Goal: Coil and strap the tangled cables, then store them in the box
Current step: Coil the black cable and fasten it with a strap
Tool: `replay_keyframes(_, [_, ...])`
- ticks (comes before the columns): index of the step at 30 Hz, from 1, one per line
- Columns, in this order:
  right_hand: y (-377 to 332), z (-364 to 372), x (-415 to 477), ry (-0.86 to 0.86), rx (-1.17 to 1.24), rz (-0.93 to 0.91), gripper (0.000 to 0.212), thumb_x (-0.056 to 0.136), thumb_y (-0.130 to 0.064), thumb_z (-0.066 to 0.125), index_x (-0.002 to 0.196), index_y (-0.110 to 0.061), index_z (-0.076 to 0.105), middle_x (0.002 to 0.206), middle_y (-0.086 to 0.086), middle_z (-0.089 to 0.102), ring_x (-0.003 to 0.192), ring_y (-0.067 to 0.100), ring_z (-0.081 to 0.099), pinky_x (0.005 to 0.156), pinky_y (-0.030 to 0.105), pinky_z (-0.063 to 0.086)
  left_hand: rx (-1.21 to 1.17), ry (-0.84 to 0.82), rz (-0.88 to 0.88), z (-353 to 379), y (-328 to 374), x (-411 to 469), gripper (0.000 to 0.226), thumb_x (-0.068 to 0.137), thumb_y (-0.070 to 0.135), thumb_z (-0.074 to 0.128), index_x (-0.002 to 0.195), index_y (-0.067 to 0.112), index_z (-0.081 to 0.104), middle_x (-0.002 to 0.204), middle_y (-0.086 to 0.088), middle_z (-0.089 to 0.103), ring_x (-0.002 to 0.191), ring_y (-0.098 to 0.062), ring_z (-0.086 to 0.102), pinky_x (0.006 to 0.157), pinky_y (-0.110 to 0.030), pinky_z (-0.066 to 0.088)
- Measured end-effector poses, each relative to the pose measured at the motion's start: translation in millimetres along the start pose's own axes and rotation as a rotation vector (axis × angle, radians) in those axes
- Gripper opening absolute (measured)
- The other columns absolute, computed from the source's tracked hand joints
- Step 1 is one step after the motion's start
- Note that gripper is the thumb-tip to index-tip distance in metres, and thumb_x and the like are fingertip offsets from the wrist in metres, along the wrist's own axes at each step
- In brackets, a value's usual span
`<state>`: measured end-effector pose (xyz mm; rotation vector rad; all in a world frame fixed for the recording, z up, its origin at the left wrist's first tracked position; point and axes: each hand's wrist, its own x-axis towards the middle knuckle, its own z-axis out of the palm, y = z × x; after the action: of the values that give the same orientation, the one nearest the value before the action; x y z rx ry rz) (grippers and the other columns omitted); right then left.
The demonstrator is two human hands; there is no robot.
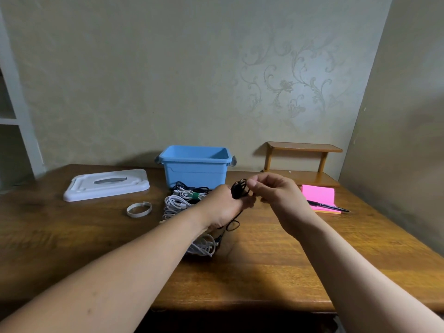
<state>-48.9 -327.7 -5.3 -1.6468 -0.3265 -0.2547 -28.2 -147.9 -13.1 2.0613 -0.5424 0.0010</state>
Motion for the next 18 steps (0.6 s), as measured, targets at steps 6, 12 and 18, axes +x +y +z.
replay_keyframes(6, [17, -3, -4, -0.098, -0.099, 0.042, 0.031, 0.103, -0.011, 0.055, 0.129, -0.022, 0.069, 0.118, -0.006, 0.076, 0.114, 0.012, 0.069, 0.097, 0.032, 0.052, -0.607, 0.073, -0.029, -12, 6, 6, 0.035, 0.113, 0.028, 0.052, 0.087, 0.009, 0.065, 0.074, -0.004, 0.067, 0.08, -0.022, 0.066, 0.097, -0.045, 0.054])
replay_keyframes(12, [38, 6, -6, -0.204, -0.611, 0.003, 0.007, 0.1, -0.032, 0.074, 0.1, -0.029, 0.08, 0.094, -0.013, 0.078, 0.091, -0.001, 0.069, 0.086, 0.029, 0.053, -0.777, 0.171, -0.053, -36, 11, 11, 0.03, 0.11, 0.031, 0.059, 0.084, 0.019, 0.051, 0.067, 0.003, 0.038, 0.049, -0.009, 0.032, 0.043, -0.021, 0.029])
replay_keyframes(18, [10, 1, 4, -0.15, -0.742, -0.059, 0.012, 0.097, -0.039, 0.076, 0.102, -0.029, 0.081, 0.089, -0.011, 0.07, 0.081, 0.001, 0.065, 0.065, 0.015, 0.047, -0.055, -0.042, -0.066, -43, -6, 1, 0.029, 0.097, 0.038, 0.079, 0.096, 0.015, 0.061, 0.074, -0.005, 0.056, 0.067, -0.018, 0.054, 0.059, -0.026, 0.046])
